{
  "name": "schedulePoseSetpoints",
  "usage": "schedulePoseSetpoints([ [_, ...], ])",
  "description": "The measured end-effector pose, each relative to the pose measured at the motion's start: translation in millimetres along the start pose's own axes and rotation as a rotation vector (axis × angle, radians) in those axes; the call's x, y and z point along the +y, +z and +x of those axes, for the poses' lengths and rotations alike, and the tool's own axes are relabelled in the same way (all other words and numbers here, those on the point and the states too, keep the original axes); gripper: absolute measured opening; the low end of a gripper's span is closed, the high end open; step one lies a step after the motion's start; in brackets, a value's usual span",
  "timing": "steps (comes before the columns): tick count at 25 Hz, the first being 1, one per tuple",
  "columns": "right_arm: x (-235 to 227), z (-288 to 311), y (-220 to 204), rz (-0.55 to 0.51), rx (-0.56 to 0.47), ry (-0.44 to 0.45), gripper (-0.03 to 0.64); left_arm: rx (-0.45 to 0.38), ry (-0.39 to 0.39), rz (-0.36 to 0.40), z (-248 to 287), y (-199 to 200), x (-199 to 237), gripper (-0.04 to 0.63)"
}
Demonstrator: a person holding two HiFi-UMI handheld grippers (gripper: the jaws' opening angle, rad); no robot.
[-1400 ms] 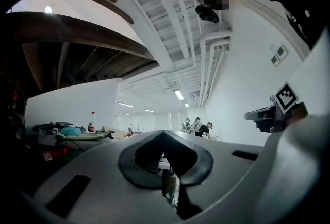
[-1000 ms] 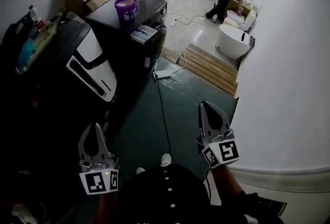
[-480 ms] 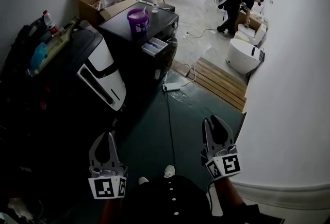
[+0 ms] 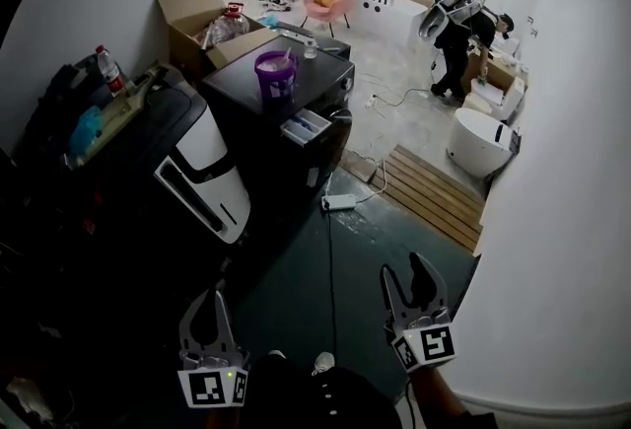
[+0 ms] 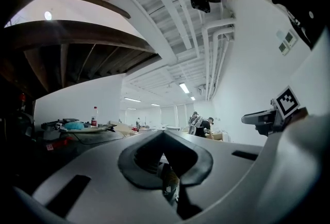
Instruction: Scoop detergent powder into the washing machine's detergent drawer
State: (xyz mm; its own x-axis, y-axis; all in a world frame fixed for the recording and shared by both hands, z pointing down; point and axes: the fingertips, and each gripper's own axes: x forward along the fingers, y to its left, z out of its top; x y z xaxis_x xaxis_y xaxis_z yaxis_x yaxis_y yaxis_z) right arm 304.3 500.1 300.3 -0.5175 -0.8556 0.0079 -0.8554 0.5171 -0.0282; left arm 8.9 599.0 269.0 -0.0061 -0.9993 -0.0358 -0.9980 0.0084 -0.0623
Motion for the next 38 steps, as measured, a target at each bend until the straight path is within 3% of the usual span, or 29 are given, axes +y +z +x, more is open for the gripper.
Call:
schedulePoseSetpoints([
  [8, -12.2, 46.8, -5.3, -0.017, 0.001, 0.006, 0.229, -0.011, 0.002, -0.011, 40.2, -12.4, 12.5, 0.005],
  [22, -15.2, 183.1, 18.4, -0.018, 0.005, -0.038, 0.229, -0.052, -0.056, -0.066, 178.4, -18.9, 74.8, 0.005],
  [31, -8.2, 250.5, 27.6, 0.002, -0.058, -0.05, 0.218, -0.068, -0.1, -0.063, 242.4, -18.4, 117.2, 0.005],
  [38, -9.2, 281.1, 7.2, 0.031, 0.007, -0.07, 0.218, -0.05, -0.135, -0.054, 280.1, -31.1, 133.0, 0.005],
])
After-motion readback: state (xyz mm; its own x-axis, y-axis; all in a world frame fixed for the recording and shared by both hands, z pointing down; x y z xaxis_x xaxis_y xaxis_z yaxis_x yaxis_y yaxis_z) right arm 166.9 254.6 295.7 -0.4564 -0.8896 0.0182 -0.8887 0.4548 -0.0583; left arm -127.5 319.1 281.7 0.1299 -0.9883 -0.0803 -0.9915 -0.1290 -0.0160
